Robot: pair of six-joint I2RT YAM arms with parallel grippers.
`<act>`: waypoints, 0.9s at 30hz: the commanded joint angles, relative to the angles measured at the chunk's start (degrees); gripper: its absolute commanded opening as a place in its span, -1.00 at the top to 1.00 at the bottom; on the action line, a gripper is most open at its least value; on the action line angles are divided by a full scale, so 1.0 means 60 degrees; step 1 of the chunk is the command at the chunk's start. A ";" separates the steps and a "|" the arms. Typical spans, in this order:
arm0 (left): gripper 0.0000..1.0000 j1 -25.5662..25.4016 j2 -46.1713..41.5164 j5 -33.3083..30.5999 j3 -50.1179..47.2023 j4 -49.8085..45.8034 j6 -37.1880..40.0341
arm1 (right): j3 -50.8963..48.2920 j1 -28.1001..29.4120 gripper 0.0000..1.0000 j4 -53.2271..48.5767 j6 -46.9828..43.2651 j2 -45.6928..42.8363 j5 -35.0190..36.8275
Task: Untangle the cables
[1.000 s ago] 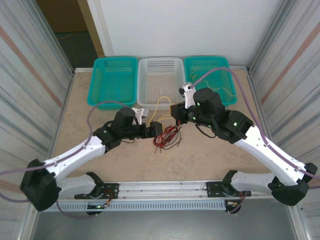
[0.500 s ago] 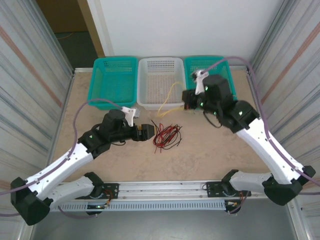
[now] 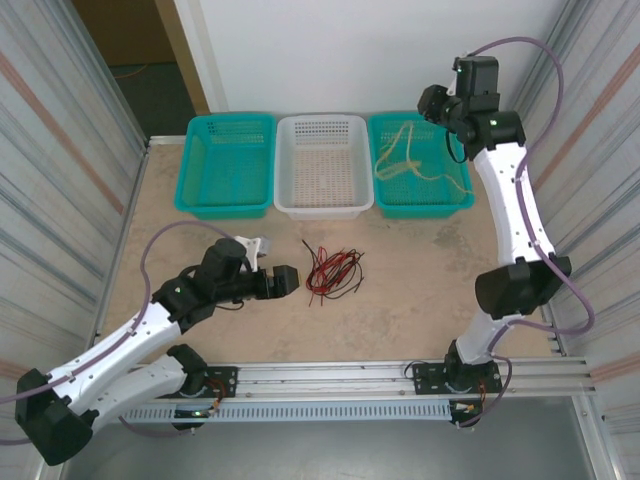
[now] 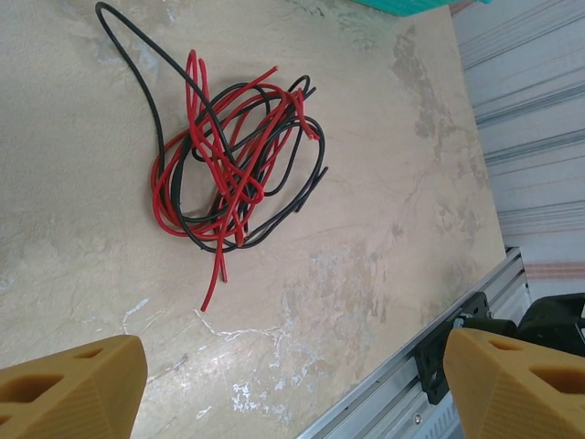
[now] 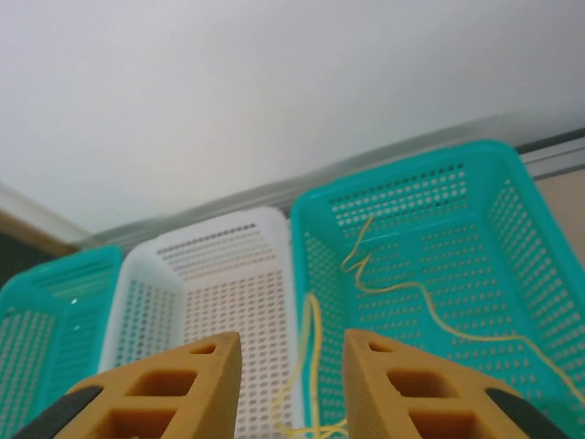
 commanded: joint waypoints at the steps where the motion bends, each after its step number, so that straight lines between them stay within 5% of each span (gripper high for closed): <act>1: -0.71 -0.0030 0.0116 -0.0264 0.0263 -0.0434 -0.0039 | 0.0161 -0.0289 0.32 -0.0492 0.0226 -0.0225 -0.0285; 9: -0.70 -0.0020 0.0881 -0.0388 0.0603 -0.0357 0.0056 | -0.3444 0.0035 0.25 0.0190 0.0032 -0.2604 -0.0833; 16: -0.62 -0.0021 0.1673 -0.0481 0.0732 0.0067 -0.0287 | -0.8564 0.2798 0.05 0.0788 0.0337 -0.4871 -0.0513; 22: -0.52 0.0409 0.2006 -0.0251 0.0503 0.0462 -0.1086 | -0.9995 0.5040 -0.09 0.1794 0.1697 -0.3942 -0.0992; 27: -0.47 0.0495 0.2037 -0.0183 0.0418 0.0338 -0.1123 | -0.9308 0.5575 -0.26 0.1964 0.2302 -0.2582 -0.0570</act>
